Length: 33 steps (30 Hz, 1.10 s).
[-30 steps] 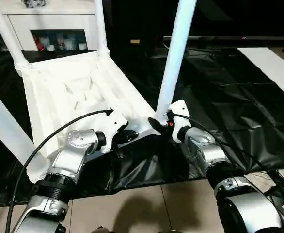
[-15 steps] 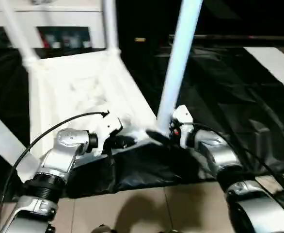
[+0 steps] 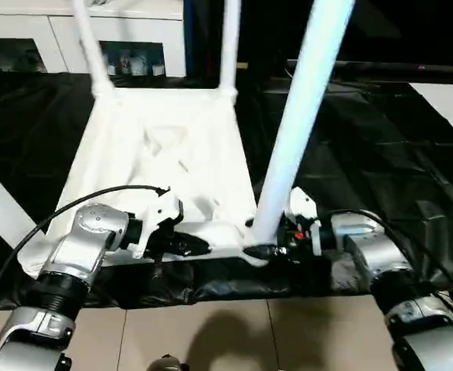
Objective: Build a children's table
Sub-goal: Rotate leg to tighten
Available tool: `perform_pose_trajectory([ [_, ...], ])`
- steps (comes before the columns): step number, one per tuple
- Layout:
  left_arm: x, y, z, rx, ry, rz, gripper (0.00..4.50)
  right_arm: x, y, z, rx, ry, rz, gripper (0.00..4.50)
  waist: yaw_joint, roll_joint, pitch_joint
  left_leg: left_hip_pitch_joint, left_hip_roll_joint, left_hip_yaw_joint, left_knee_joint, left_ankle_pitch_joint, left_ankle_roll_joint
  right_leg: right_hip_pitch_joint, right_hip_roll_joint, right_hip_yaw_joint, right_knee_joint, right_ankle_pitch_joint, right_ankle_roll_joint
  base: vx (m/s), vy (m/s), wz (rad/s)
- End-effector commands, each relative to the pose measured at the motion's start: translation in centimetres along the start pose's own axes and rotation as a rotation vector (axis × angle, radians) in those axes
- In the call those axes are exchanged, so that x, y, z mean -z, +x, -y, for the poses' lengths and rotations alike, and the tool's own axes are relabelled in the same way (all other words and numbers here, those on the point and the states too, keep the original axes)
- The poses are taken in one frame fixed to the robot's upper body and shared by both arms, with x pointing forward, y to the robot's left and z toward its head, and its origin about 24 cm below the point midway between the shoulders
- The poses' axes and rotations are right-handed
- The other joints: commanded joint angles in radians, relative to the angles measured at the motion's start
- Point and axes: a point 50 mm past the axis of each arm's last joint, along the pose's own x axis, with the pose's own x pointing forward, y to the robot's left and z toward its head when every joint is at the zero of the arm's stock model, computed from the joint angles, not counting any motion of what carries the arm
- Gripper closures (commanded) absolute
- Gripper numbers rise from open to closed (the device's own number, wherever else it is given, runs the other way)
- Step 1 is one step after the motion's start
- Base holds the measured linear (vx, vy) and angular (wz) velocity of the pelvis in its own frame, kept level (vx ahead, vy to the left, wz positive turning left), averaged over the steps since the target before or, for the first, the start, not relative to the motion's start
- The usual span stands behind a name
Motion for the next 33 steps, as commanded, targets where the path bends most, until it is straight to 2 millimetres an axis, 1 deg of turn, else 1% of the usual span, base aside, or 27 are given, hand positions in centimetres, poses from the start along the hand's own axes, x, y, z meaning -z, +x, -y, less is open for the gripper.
perform_pose_trajectory([
  [1,-1.9,0.9,-0.8,-0.049,0.066,0.039,4.5,0.6,2.9,-1.9,-0.172,-0.009,-0.048,1.8,-0.003,0.006,-0.065,0.017,0.104,-0.053,-0.075,-0.192,0.025,0.042,-0.116,0.078,-0.075,-0.251,-0.214,0.0,0.0,0.0],
  [2,-1.9,0.9,-0.8,-0.051,0.066,0.039,4.5,0.6,2.9,-1.8,-0.171,-0.009,-0.048,1.8,-0.002,0.007,-0.064,0.018,0.104,-0.053,-0.075,-0.196,0.022,0.042,-0.117,0.078,-0.077,-0.26,-0.213,0.0,0.0,0.0],
  [3,-1.9,1.0,-1.0,-0.085,0.063,0.041,4.5,0.5,3.2,-1.5,-0.121,-0.001,-0.032,1.81,-0.002,0.008,-0.065,0.018,0.105,-0.054,-0.075,-0.196,0.018,0.042,-0.117,0.079,-0.077,-0.266,-0.212,0.0,0.0,0.0],
  [4,-2.0,1.2,-1.1,-0.12,0.062,0.044,4.5,0.4,3.6,-1.1,-0.057,0.011,-0.016,1.82,-0.003,0.005,-0.062,0.017,0.104,-0.055,-0.076,-0.207,0.016,0.042,-0.117,0.079,-0.08,-0.289,-0.206,0.0,0.0,0.0],
  [5,-2.1,1.3,-1.2,-0.143,0.063,0.047,4.5,0.4,3.9,-0.8,-0.006,0.023,-0.009,1.82,-0.005,0.006,-0.061,0.018,0.106,-0.056,-0.078,-0.215,0.009,0.039,-0.12,0.08,-0.081,-0.306,-0.205,0.0,0.0,0.0],
  [6,-2.2,1.5,-1.3,-0.176,0.058,0.051,4.5,0.4,4.2,-0.3,0.07,0.046,-0.007,1.83,-0.009,0.007,-0.056,0.021,0.103,-0.061,-0.08,-0.249,-0.006,0.038,-0.122,0.079,-0.089,-0.369,-0.194,0.0,0.0,0.0],
  [7,-2.4,1.7,-1.4,-0.201,0.056,0.06,4.5,0.4,4.6,0.2,0.143,0.058,-0.004,1.83,-0.019,0.005,-0.052,0.025,0.103,-0.065,-0.082,-0.294,-0.021,0.035,-0.123,0.078,-0.099,-0.448,-0.178,0.0,0.0,0.0],
  [8,-2.4,1.7,-1.4,-0.201,0.056,0.06,4.5,0.4,4.6,0.2,0.143,0.058,-0.004,1.83,-0.023,0.006,-0.05,0.029,0.103,-0.068,-0.083,-0.313,-0.03,0.033,-0.125,0.078,-0.102,-0.482,-0.169,0.0,0.0,0.0],
  [9,-2.7,2.0,-1.4,-0.235,0.052,0.066,4.5,0.3,5.1,0.7,0.235,0.08,-0.005,1.83,-0.029,0.005,-0.05,0.03,0.101,-0.072,-0.083,-0.338,-0.036,0.035,-0.127,0.076,-0.108,-0.533,-0.149,0.0,0.0,0.0],
  [11,-2.9,2.4,-1.4,-0.272,0.046,0.066,4.5,0.3,5.6,1.3,0.347,0.118,-0.01,1.83,-0.043,0.006,-0.051,0.027,0.103,-0.078,-0.088,-0.35,-0.047,0.035,-0.124,0.075,-0.106,-0.537,-0.142,0.0,0.0,0.0],
  [12,-3.2,2.8,-1.5,-0.318,0.036,0.069,4.5,0.3,6.1,1.7,0.441,0.15,-0.017,1.84,-0.052,0.002,-0.052,0.023,0.103,-0.079,-0.089,-0.347,-0.05,0.036,-0.125,0.076,-0.104,-0.526,-0.142,0.0,0.0,0.0],
  [13,-3.2,2.8,-1.5,-0.318,0.036,0.069,4.5,0.3,6.1,1.7,0.441,0.15,-0.017,1.84,-0.055,0.003,-0.052,0.022,0.104,-0.08,-0.09,-0.343,-0.054,0.037,-0.126,0.077,-0.103,-0.519,-0.144,0.0,0.0,0.0],
  [14,-3.7,3.7,-1.4,-0.368,0.021,0.083,4.5,0.2,7.0,2.1,0.541,0.195,-0.021,1.84,-0.064,0.001,-0.053,0.023,0.102,-0.079,-0.088,-0.345,-0.058,0.033,-0.124,0.078,-0.103,-0.51,-0.147,0.0,0.0,0.0],
  [15,-4.2,4.4,-1.2,-0.388,0.014,0.102,4.5,0.0,7.6,2.1,0.567,0.204,-0.024,1.84,-0.066,0.002,-0.052,0.024,0.101,-0.079,-0.087,-0.347,-0.057,0.031,-0.123,0.078,-0.105,-0.508,-0.148,0.0,0.0,0.0],
  [16,-4.3,4.5,-1.2,-0.389,0.013,0.105,4.5,0.0,7.7,2.1,0.569,0.205,-0.024,1.84,-0.068,0.0,-0.055,0.027,0.099,-0.076,-0.082,-0.341,-0.052,0.029,-0.125,0.08,-0.106,-0.493,-0.152,0.0,0.0,0.0],
  [18,-4.8,5.3,-0.8,-0.374,0.015,0.128,4.5,-0.2,8.4,1.7,0.534,0.202,-0.006,1.84,-0.066,0.0,-0.056,0.021,0.097,-0.07,-0.08,-0.311,-0.03,0.032,-0.123,0.082,-0.105,-0.445,-0.159,0.0,0.0,0.0],
  [19,-4.8,5.3,-0.8,-0.374,0.015,0.128,4.5,-0.2,8.4,1.7,0.534,0.202,-0.006,1.84,-0.065,0.0,-0.059,0.019,0.097,-0.067,-0.079,-0.284,-0.018,0.034,-0.121,0.083,-0.099,-0.389,-0.17,0.0,0.0,0.0],
  [20,-4.8,5.3,-0.8,-0.374,0.015,0.128,4.5,-0.2,8.4,1.7,0.534,0.202,-0.006,1.84,-0.065,0.0,-0.059,0.017,0.097,-0.066,-0.08,-0.272,-0.013,0.036,-0.119,0.083,-0.096,-0.364,-0.176,0.0,0.0,0.0],
  [21,-5.0,5.7,-0.6,-0.361,0.014,0.141,4.5,-0.4,8.7,1.6,0.517,0.207,0.013,1.49,-0.064,-0.001,-0.061,0.018,0.096,-0.063,-0.079,-0.254,-0.005,0.037,-0.117,0.083,-0.091,-0.323,-0.185,0.0,0.0,0.0],
  [22,-5.0,5.8,-0.6,-0.36,0.014,0.142,4.5,-0.4,8.7,1.6,0.514,0.21,0.016,1.28,-0.063,-0.005,-0.06,0.018,0.094,-0.061,-0.077,-0.243,0.005,0.037,-0.117,0.083,-0.09,-0.307,-0.192,0.0,0.0,0.0],
  [23,-5.0,5.8,-0.6,-0.361,0.016,0.143,4.5,-0.5,8.7,1.6,0.515,0.208,0.02,1.28,-0.062,-0.004,-0.061,0.018,0.094,-0.06,-0.076,-0.239,0.008,0.038,-0.117,0.083,-0.09,-0.307,-0.194,0.0,0.0,0.0],
  [24,-4.9,5.8,-0.6,-0.362,0.02,0.142,4.5,-0.6,8.6,1.7,0.519,0.197,0.024,1.11,-0.062,-0.004,-0.061,0.016,0.094,-0.06,-0.075,-0.232,0.011,0.039,-0.118,0.083,-0.09,-0.308,-0.193,0.0,0.0,0.0],
  [25,-4.8,5.7,-0.7,-0.359,0.029,0.139,4.5,-0.6,8.4,1.8,0.52,0.172,0.024,1.11,-0.061,-0.001,-0.061,0.015,0.094,-0.061,-0.076,-0.229,0.013,0.04,-0.117,0.082,-0.09,-0.308,-0.192,0.0,0.0,0.0],
  [26,-4.8,5.6,-0.7,-0.356,0.032,0.138,4.5,-0.7,8.3,1.9,0.52,0.165,0.025,0.94,-0.062,-0.002,-0.062,0.014,0.095,-0.061,-0.077,-0.228,0.012,0.04,-0.116,0.082,-0.089,-0.305,-0.192,0.0,0.0,0.0],
  [30,-4.2,5.0,-0.3,-0.296,0.057,0.127,4.5,-0.9,7.2,2.0,0.477,0.116,0.049,0.94,-0.064,0.001,-0.063,0.014,0.096,-0.061,-0.078,-0.228,0.012,0.041,-0.113,0.08,-0.086,-0.278,-0.201,0.0,0.0,0.0],
  [32,-3.9,4.5,-0.1,-0.248,0.063,0.121,4.5,-0.8,6.5,1.9,0.433,0.087,0.051,0.94,-0.063,0.005,-0.065,0.012,0.096,-0.06,-0.076,-0.214,0.021,0.043,-0.113,0.081,-0.08,-0.234,-0.211,0.0,0.0,0.0],
  [33,-3.7,4.3,-0.1,-0.23,0.065,0.116,4.5,-0.7,6.2,1.8,0.413,0.075,0.05,0.94,-0.062,0.004,-0.065,0.011,0.094,-0.059,-0.075,-0.213,0.027,0.043,-0.112,0.08,-0.081,-0.226,-0.213,0.0,0.0,0.0],
])
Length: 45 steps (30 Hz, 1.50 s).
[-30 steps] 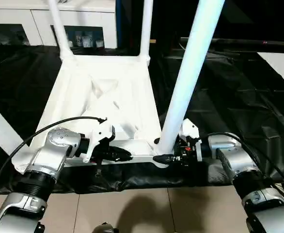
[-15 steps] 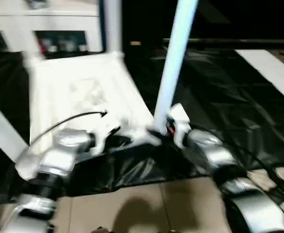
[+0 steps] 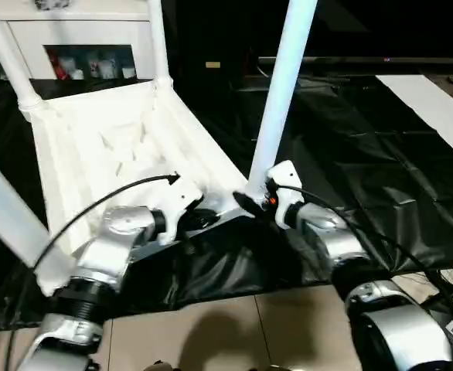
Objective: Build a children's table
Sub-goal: Rotate leg to tighten
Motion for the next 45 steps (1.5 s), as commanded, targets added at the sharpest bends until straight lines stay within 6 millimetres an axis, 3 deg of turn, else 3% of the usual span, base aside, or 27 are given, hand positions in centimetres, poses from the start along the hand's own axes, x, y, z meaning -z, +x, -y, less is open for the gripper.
perform_pose_trajectory([
  [1,-2.2,1.3,1.6,0.144,0.081,0.102,4.5,0.6,1.1,-2.9,-0.208,-0.051,-0.038,0.94,0.008,0.011,-0.063,0.009,0.096,-0.054,-0.073,-0.199,0.036,0.049,-0.114,0.083,-0.076,-0.199,-0.218,0.0,0.0,0.0],
  [5,-1.9,0.9,1.1,0.148,0.09,0.09,4.5,0.7,0.4,-2.7,-0.251,-0.07,-0.033,0.94,0.017,0.018,-0.064,0.01,0.098,-0.05,-0.072,-0.162,0.048,0.05,-0.108,0.079,-0.066,-0.122,-0.247,0.0,0.0,0.0],
  [6,-1.7,0.5,0.5,0.133,0.094,0.082,4.5,0.7,-0.3,-2.5,-0.279,-0.081,-0.019,0.94,0.021,0.023,-0.064,0.011,0.097,-0.051,-0.072,-0.168,0.048,0.051,-0.108,0.079,-0.067,-0.127,-0.247,0.0,0.0,0.0],
  [8,-1.4,-0.3,-0.5,0.115,0.093,0.066,4.5,0.5,-1.8,-1.8,-0.319,-0.098,0.012,0.94,0.041,0.022,-0.063,0.018,0.099,-0.045,-0.072,-0.192,0.047,0.048,-0.105,0.079,-0.072,-0.151,-0.227,0.0,0.0,0.0],
  [14,-1.1,-1.0,-1.2,0.124,0.114,0.043,4.5,0.5,-3.6,-1.3,-0.352,-0.116,0.03,0.94,0.059,0.025,-0.059,0.019,0.101,-0.048,-0.073,-0.217,0.025,0.044,-0.114,0.081,-0.082,-0.266,-0.204,0.0,0.0,0.0],
  [16,-0.8,-1.3,-1.6,0.12,0.126,0.02,4.5,0.5,-4.6,-0.9,-0.352,-0.121,0.033,0.94,0.061,0.028,-0.061,0.018,0.101,-0.05,-0.075,-0.209,0.023,0.045,-0.111,0.08,-0.079,-0.251,-0.199,0.0,0.0,0.0],
  [17,-0.8,-1.3,-1.6,0.12,0.126,0.02,4.5,0.5,-4.6,-0.9,-0.352,-0.121,0.033,0.94,0.065,0.024,-0.064,0.018,0.101,-0.048,-0.073,-0.189,0.03,0.044,-0.108,0.08,-0.073,-0.203,-0.2,0.0,0.0,0.0],
  [18,-0.6,-1.7,-2.1,0.112,0.14,0.001,4.5,0.5,-5.9,-0.6,-0.342,-0.126,0.038,0.94,0.065,0.028,-0.064,0.015,0.101,-0.049,-0.073,-0.182,0.031,0.046,-0.11,0.079,-0.071,-0.19,-0.207,0.0,0.0,0.0],
  [19,-0.6,-2.0,-2.4,0.102,0.145,-0.002,4.5,0.5,-7.0,-0.4,-0.335,-0.129,0.044,0.94,0.078,0.028,-0.065,0.019,0.099,-0.047,-0.07,-0.168,0.043,0.046,-0.107,0.08,-0.075,-0.175,-0.19,0.0,0.0,0.0],
  [21,-0.8,-2.1,-2.8,0.079,0.148,0.004,4.5,0.3,-7.8,-0.4,-0.33,-0.13,0.052,0.94,0.083,0.024,-0.066,0.015,0.1,-0.047,-0.07,-0.154,0.056,0.048,-0.107,0.08,-0.068,-0.131,-0.195,0.0,0.0,0.0],
  [23,-1.0,-2.1,-3.1,0.065,0.139,0.016,4.5,0.3,-8.3,-0.4,-0.329,-0.129,0.058,0.94,0.081,0.024,-0.067,0.01,0.1,-0.05,-0.07,-0.156,0.054,0.05,-0.112,0.077,-0.068,-0.148,-0.198,0.0,0.0,0.0],
  [24,-1.1,-2.2,-3.2,0.063,0.138,0.019,4.23,0.2,-8.7,-0.5,-0.328,-0.129,0.062,0.88,0.082,0.025,-0.064,0.009,0.099,-0.051,-0.07,-0.176,0.052,0.051,-0.114,0.077,-0.074,-0.188,-0.188,0.0,0.0,0.0],
  [25,-1.1,-2.2,-3.2,0.062,0.138,0.019,4.23,0.2,-8.7,-0.5,-0.328,-0.129,0.063,0.88,0.079,0.022,-0.063,0.006,0.098,-0.053,-0.072,-0.186,0.045,0.055,-0.116,0.076,-0.08,-0.234,-0.176,0.0,0.0,0.0],
  [27,-1.3,-2.4,-3.6,0.051,0.145,0.031,3.95,0.0,-9.6,-0.5,-0.304,-0.129,0.073,0.84,0.074,0.023,-0.063,0.006,0.096,-0.054,-0.071,-0.195,0.04,0.052,-0.115,0.075,-0.084,-0.255,-0.169,0.0,0.0,0.0],
  [34,-1.8,-3.3,-4.1,0.01,0.166,0.076,3.49,-0.6,-11.1,-0.1,-0.23,-0.116,0.087,0.84,0.067,0.019,-0.064,0.009,0.098,-0.054,-0.07,-0.169,0.045,0.05,-0.112,0.075,-0.08,-0.225,-0.171,0.0,0.0,0.0],
  [37,-2.9,-4.4,-4.8,-0.147,0.153,0.203,3.49,-0.6,-12.4,0.1,-0.126,-0.073,0.084,0.84,0.068,0.018,-0.065,0.005,0.101,-0.054,-0.069,-0.153,0.046,0.053,-0.113,0.076,-0.071,-0.168,-0.191,0.0,0.0,0.0],
  [38,-3.4,-4.8,-5.0,-0.283,0.121,0.27,3.49,-0.4,-13.1,0.2,-0.029,-0.033,0.071,0.84,0.07,0.016,-0.065,0.007,0.108,-0.056,-0.07,-0.145,0.044,0.052,-0.112,0.077,-0.065,-0.138,-0.201,0.0,0.0,0.0],
  [40,-3.3,-4.7,-5.1,-0.342,0.091,0.279,3.49,-0.3,-13.2,0.5,0.05,-0.032,0.059,0.84,0.07,0.016,-0.065,0.006,0.102,-0.053,-0.068,-0.146,0.046,0.05,-0.112,0.075,-0.068,-0.143,-0.204,0.0,0.0,0.0],
  [41,-2.9,-4.5,-5.1,-0.443,0.028,0.28,3.49,-0.1,-13.3,1.0,0.178,-0.016,0.069,0.84,0.072,0.027,-0.062,0.007,0.094,-0.052,-0.067,-0.162,0.039,0.048,-0.113,0.075,-0.079,-0.224,-0.18,0.0,0.0,0.0],
  [45,-2.2,-3.9,-4.3,-0.655,-0.194,0.38,3.49,-0.3,-12.7,1.8,0.424,0.056,0.127,0.84,0.061,0.02,-0.058,0.01,0.094,-0.056,-0.068,-0.216,0.007,0.046,-0.114,0.071,-0.097,-0.334,-0.152,0.0,0.0,0.0],
])
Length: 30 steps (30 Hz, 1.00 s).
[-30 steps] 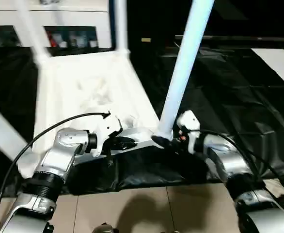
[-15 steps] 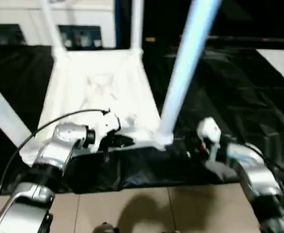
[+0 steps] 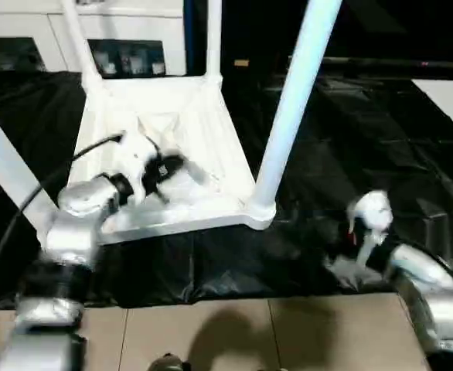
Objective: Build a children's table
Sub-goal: Rotate leg to tighten
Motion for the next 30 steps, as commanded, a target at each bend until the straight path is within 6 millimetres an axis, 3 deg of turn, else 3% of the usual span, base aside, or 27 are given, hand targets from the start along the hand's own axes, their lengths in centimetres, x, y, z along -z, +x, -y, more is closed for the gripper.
perform_pose_trajectory([
  [1,0.3,-0.3,-0.1,-0.086,-0.052,-0.008,3.49,-0.7,0.1,0.8,0.106,-0.013,0.021,0.84,-0.005,0.002,-0.064,0.017,0.09,-0.058,-0.073,-0.215,0.008,0.044,-0.113,0.071,-0.097,-0.331,-0.156,0.0,0.0,0.0],
  [2,0.6,-0.5,0.4,-0.125,-0.037,-0.009,3.49,-0.7,0.6,0.4,0.128,-0.03,0.03,0.84,-0.009,-0.001,-0.064,0.013,0.084,-0.056,-0.073,-0.211,0.02,0.044,-0.105,0.071,-0.1,-0.335,-0.135,0.0,0.0,0.0],
  [3,1.0,-0.6,1.0,-0.173,0.002,-0.024,3.49,-0.5,1.3,-0.2,0.161,-0.026,0.014,0.84,-0.016,0.002,-0.066,0.011,0.091,-0.061,-0.077,-0.2,0.017,0.045,-0.104,0.072,-0.092,-0.296,-0.133,0.0,0.0,0.0],
  [4,1.1,-0.6,1.2,-0.186,0.019,-0.026,3.49,-0.4,1.5,-0.3,0.17,-0.021,0.006,0.84,-0.025,-0.005,-0.063,-0.054,0.076,-0.113,-0.099,-0.183,0.083,0.085,-0.104,0.017,-0.06,-0.237,-0.133,-0.008,-0.014,0.18],
  [5,1.1,-0.5,1.5,-0.204,0.025,-0.025,3.49,-0.4,1.8,-0.6,0.18,-0.034,-0.001,0.84,-0.025,0.016,-0.077,-0.029,0.089,-0.129,-0.094,-0.186,0.103,0.075,-0.095,0.001,-0.063,-0.197,-0.136,-0.008,-0.014,0.18],
  [6,1.1,-0.5,1.5,-0.204,0.025,-0.025,3.49,-0.4,1.8,-0.6,0.18,-0.034,-0.001,0.84,-0.052,0.032,-0.077,-0.029,0.117,-0.185,-0.093,-0.184,0.155,0.068,-0.084,-0.01,-0.041,-0.08,-0.165,0.011,-0.056,0.51],
  [7,1.2,-0.4,1.7,-0.21,0.033,-0.029,3.49,-0.3,2.1,-0.8,0.184,-0.045,-0.007,0.84,-0.063,0.057,-0.076,-0.003,0.156,-0.243,-0.111,-0.22,0.205,0.046,-0.04,-0.028,0.01,-0.08,-0.18,0.024,-0.09,0.62],
  [8,1.2,-0.4,1.8,-0.223,0.039,-0.035,3.49,-0.3,2.2,-0.9,0.195,-0.054,-0.013,0.84,-0.081,0.053,-0.073,0.012,0.17,-0.28,-0.122,-0.229,0.239,0.023,-0.017,-0.027,0.047,-0.132,-0.184,0.024,-0.09,0.62],
  [9,1.3,-0.3,1.8,-0.253,0.022,-0.047,3.49,-0.2,2.6,-0.7,0.24,-0.06,-0.016,0.84,-0.094,0.05,-0.065,0.021,0.163,-0.314,-0.13,-0.226,0.296,0.003,-0.001,-0.005,0.087,-0.22,-0.188,0.012,-0.131,0.68],
  [10,1.2,-0.2,1.8,-0.261,0.016,-0.046,3.49,-0.2,2.7,-0.7,0.253,-0.053,-0.013,0.84,-0.091,0.051,-0.066,0.047,0.223,-0.253,-0.131,-0.212,0.261,-0.028,-0.011,0.019,0.091,-0.189,-0.174,0.021,-0.201,0.55],
  [11,1.1,-0.2,1.5,-0.292,0.005,-0.049,3.49,-0.2,2.8,-0.4,0.283,-0.037,-0.007,0.84,-0.097,0.04,-0.064,0.023,0.179,-0.2,-0.107,-0.174,0.295,-0.02,-0.026,0.052,0.092,-0.074,-0.142,0.021,-0.201,0.55],
  [12,1.0,-0.2,1.5,-0.298,0.007,-0.049,3.49,-0.3,2.8,-0.4,0.281,-0.045,-0.005,0.84,-0.058,-0.005,-0.071,-0.018,0.071,-0.116,-0.013,-0.138,0.241,-0.012,-0.1,0.133,-0.031,0.044,-0.128,0.014,-0.221,0.31],
  [13,1.0,-0.2,1.5,-0.3,0.012,-0.049,3.49,-0.3,2.8,-0.4,0.277,-0.052,-0.005,0.84,-0.022,-0.047,-0.083,-0.059,0.0,-0.086,0.059,-0.103,0.139,0.062,-0.152,0.174,-0.059,-0.058,0.064,0.016,-0.205,0.12],
  [14,1.0,-0.2,1.5,-0.302,0.016,-0.049,3.49,-0.3,2.8,-0.5,0.275,-0.058,-0.004,0.84,0.006,-0.044,-0.078,-0.066,0.008,-0.095,0.07,-0.084,0.107,0.06,-0.167,0.191,-0.072,-0.14,0.177,0.016,-0.205,0.12],
  [15,1.0,-0.2,1.5,-0.304,0.018,-0.053,3.49,-0.2,2.6,-0.4,0.29,-0.053,-0.005,0.84,0.024,-0.044,-0.08,-0.103,0.0,-0.114,0.112,-0.089,0.094,0.079,-0.184,0.224,-0.071,-0.228,0.36,0.012,-0.163,-0.03],
  [16,1.0,-0.2,1.5,-0.304,0.018,-0.053,3.49,-0.2,2.6,-0.4,0.29,-0.053,-0.005,0.84,0.025,-0.043,-0.076,-0.12,-0.006,-0.136,0.146,-0.116,0.086,0.083,-0.21,0.238,-0.067,-0.19,0.401,-0.01,-0.074,-0.01],
  [17,1.0,-0.2,1.6,-0.303,0.026,-0.053,3.49,-0.2,2.5,-0.3,0.303,-0.051,-0.008,0.84,0.027,-0.042,-0.073,-0.12,-0.011,-0.145,0.15,-0.118,0.074,0.084,-0.213,0.232,-0.065,-0.155,0.373,-0.01,-0.074,-0.01],
  [18,1.0,-0.3,1.8,-0.29,0.036,-0.061,3.49,-0.1,2.4,-0.1,0.324,-0.049,-0.011,0.84,0.024,-0.039,-0.067,-0.1,-0.015,-0.157,0.136,-0.111,0.041,0.086,-0.205,0.212,-0.063,-0.069,0.244,0.0,0.0,0.0],
  [19,1.1,-0.3,1.9,-0.28,0.04,-0.07,3.49,0.0,2.3,0.1,0.339,-0.047,-0.013,0.84,0.02,-0.029,-0.068,-0.073,-0.012,-0.154,0.083,-0.061,0.021,0.088,-0.161,0.173,-0.061,0.003,0.061,-0.041,0.06,0.01],
  [20,1.1,-0.3,1.9,-0.277,0.04,-0.072,3.49,0.0,2.3,0.1,0.342,-0.047,-0.013,0.84,0.017,-0.016,-0.067,-0.06,-0.002,-0.151,0.044,-0.024,0.022,0.086,-0.134,0.147,-0.06,0.008,-0.026,-0.041,0.06,0.01],
  [21,1.3,-0.3,2.1,-0.264,0.034,-0.076,3.49,0.1,2.3,0.1,0.348,-0.03,-0.014,0.84,0.011,0.021,-0.072,-0.018,0.029,-0.139,-0.021,0.02,0.041,0.072,-0.08,0.104,-0.057,-0.036,-0.126,-0.039,0.127,0.07],
  [22,1.4,-0.3,2.5,-0.23,0.025,-0.076,3.49,0.0,2.3,0.1,0.345,-0.032,-0.015,0.84,-0.014,0.044,-0.082,0.032,0.093,-0.157,-0.057,-0.015,0.098,0.038,-0.029,0.072,-0.018,-0.046,-0.158,-0.039,0.154,0.1],
  [23,1.5,-0.4,2.8,-0.207,0.02,-0.076,3.49,0.0,2.3,0.1,0.341,-0.04,-0.015,0.84,-0.032,0.044,-0.083,0.034,0.114,-0.17,-0.062,-0.004,0.111,0.035,-0.025,0.064,-0.004,-0.024,-0.161,-0.039,0.154,0.1],
  [24,1.6,-0.4,3.0,-0.192,0.033,-0.081,3.49,-0.1,2.4,0.0,0.331,-0.035,-0.015,0.84,-0.042,0.052,-0.075,0.025,0.118,-0.163,-0.072,-0.085,0.081,0.037,-0.03,0.062,-0.012,-0.028,-0.158,-0.047,0.152,0.06],
  [25,1.8,-0.4,3.2,-0.175,0.041,-0.092,3.49,0.0,2.4,-0.1,0.318,-0.042,-0.019,0.84,-0.049,0.042,-0.069,0.025,0.099,-0.142,-0.081,-0.218,0.034,0.041,-0.048,0.07,-0.034,-0.049,-0.167,-0.048,0.127,0.1],
  [27,2.0,-0.5,3.3,-0.161,0.043,-0.102,3.49,0.2,2.3,-0.2,0.299,-0.052,-0.037,0.84,-0.051,0.031,-0.062,0.022,0.076,-0.114,-0.085,-0.341,-0.03,0.043,-0.069,0.085,-0.059,-0.137,-0.171,-0.048,0.107,0.11],
  [30,2.0,-0.5,3.5,-0.154,0.029,-0.098,3.49,0.3,2.3,-0.2,0.296,-0.04,-0.047,0.84,-0.051,0.019,-0.062,0.017,0.07,-0.096,-0.088,-0.358,-0.049,0.046,-0.087,0.092,-0.08,-0.29,-0.126,-0.033,0.042,0.05],
])
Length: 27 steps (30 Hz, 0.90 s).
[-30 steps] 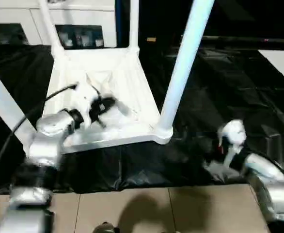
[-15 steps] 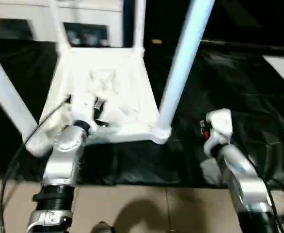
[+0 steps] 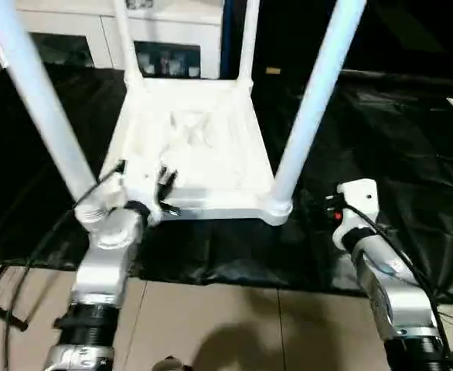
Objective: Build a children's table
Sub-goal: Rotate leg to tighten
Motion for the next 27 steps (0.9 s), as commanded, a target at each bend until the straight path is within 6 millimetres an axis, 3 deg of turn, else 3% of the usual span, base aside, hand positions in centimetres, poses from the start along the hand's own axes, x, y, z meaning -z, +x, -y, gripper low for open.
perform_pose_trajectory([
  [1,-0.4,0.0,0.5,0.028,-0.002,0.01,3.49,0.0,-0.2,0.3,0.003,-0.002,-0.011,0.84,-0.01,-0.002,-0.054,0.032,0.084,-0.036,-0.114,-0.329,-0.035,0.02,-0.083,0.05,-0.08,-0.277,-0.137,0.0,0.0,0.0],
  [4,-0.3,-0.1,0.8,0.045,-0.006,0.03,3.49,0.2,-0.3,0.2,0.0,-0.02,-0.02,0.84,-0.014,-0.006,-0.054,0.025,0.083,-0.03,-0.114,-0.322,-0.033,0.013,-0.081,0.053,-0.083,-0.294,-0.119,0.0,0.0,0.0],
  [6,-0.2,-0.2,1.5,0.111,-0.026,0.053,3.49,0.2,-0.2,0.2,-0.002,-0.031,-0.021,0.84,-0.015,-0.012,-0.056,0.018,0.082,-0.028,-0.112,-0.294,-0.02,0.015,-0.085,0.055,-0.083,-0.291,-0.116,0.0,0.0,0.0],
  [9,-0.9,-0.1,2.8,0.267,-0.086,0.102,3.49,-0.1,-0.2,0.3,-0.015,-0.044,-0.008,0.84,-0.014,-0.014,-0.058,0.018,0.082,-0.021,-0.108,-0.254,-0.004,0.01,-0.084,0.057,-0.083,-0.268,-0.13,0.0,0.0,0.0],
  [11,-1.3,0.4,3.0,0.357,-0.087,0.106,3.31,-0.2,-0.2,0.7,-0.021,-0.037,-0.01,0.84,-0.012,-0.011,-0.059,0.017,0.081,-0.019,-0.108,-0.233,0.005,0.012,-0.082,0.056,-0.079,-0.242,-0.138,0.0,0.0,0.0],
  [13,-1.2,1.2,3.2,0.469,-0.015,0.064,3.14,-0.2,-0.2,1.1,-0.045,-0.014,-0.028,0.84,-0.012,-0.013,-0.06,0.018,0.078,-0.016,-0.106,-0.212,0.018,0.013,-0.08,0.056,-0.079,-0.215,-0.141,0.0,0.0,0.0],
  [15,-1.0,2.1,3.3,0.57,0.068,0.008,2.94,-0.2,-0.4,1.6,-0.071,-0.017,-0.046,0.84,-0.01,-0.004,-0.062,0.019,0.073,-0.017,-0.105,-0.178,0.036,0.015,-0.075,0.055,-0.078,-0.179,-0.134,0.0,0.0,0.0],
  [17,-0.7,2.5,3.4,0.639,0.131,-0.03,2.79,-0.2,-0.7,1.9,-0.092,-0.034,-0.06,0.84,-0.011,-0.006,-0.066,0.018,0.077,-0.017,-0.104,-0.149,0.036,0.022,-0.078,0.054,-0.07,-0.121,-0.149,0.0,0.0,0.0],
  [21,0.0,3.0,4.0,0.819,0.192,-0.124,2.79,0.1,-1.2,2.4,-0.135,-0.068,-0.092,0.84,-0.015,0.008,-0.073,0.018,0.078,-0.016,-0.094,-0.084,0.064,0.029,-0.081,0.052,-0.054,0.021,-0.217,0.0,0.0,0.0],
  [22,-0.1,3.4,4.0,0.84,0.21,-0.14,2.79,0.2,-1.5,2.4,-0.154,-0.076,-0.094,0.84,-0.018,0.002,-0.073,0.018,0.078,-0.014,-0.092,-0.086,0.074,0.031,-0.082,0.052,-0.054,0.037,-0.23,0.0,0.0,0.0],
  [23,-0.3,3.9,4.0,0.856,0.217,-0.149,2.79,0.2,-1.7,2.3,-0.172,-0.081,-0.098,0.84,-0.017,0.001,-0.071,0.018,0.076,-0.012,-0.092,-0.094,0.079,0.031,-0.081,0.052,-0.059,0.028,-0.232,0.0,0.0,0.0],
  [24,-0.5,4.2,4.0,0.857,0.223,-0.151,2.79,0.2,-1.8,2.3,-0.175,-0.079,-0.099,0.84,-0.018,0.012,-0.073,0.021,0.079,-0.013,-0.091,-0.108,0.076,0.031,-0.083,0.052,-0.059,0.034,-0.241,0.0,0.0,0.0],
  [26,-0.7,4.6,4.0,0.863,0.228,-0.155,2.79,0.2,-1.9,2.3,-0.175,-0.075,-0.101,0.84,-0.018,0.008,-0.072,0.02,0.081,-0.015,-0.093,-0.124,0.077,0.035,-0.087,0.05,-0.058,0.029,-0.259,0.0,0.0,0.0],
  [27,-0.8,4.8,4.0,0.868,0.23,-0.165,2.79,0.2,-2.0,2.3,-0.173,-0.074,-0.101,0.84,-0.018,0.012,-0.07,0.022,0.08,-0.013,-0.093,-0.143,0.075,0.033,-0.086,0.051,-0.063,0.004,-0.264,0.0,0.0,0.0],
])
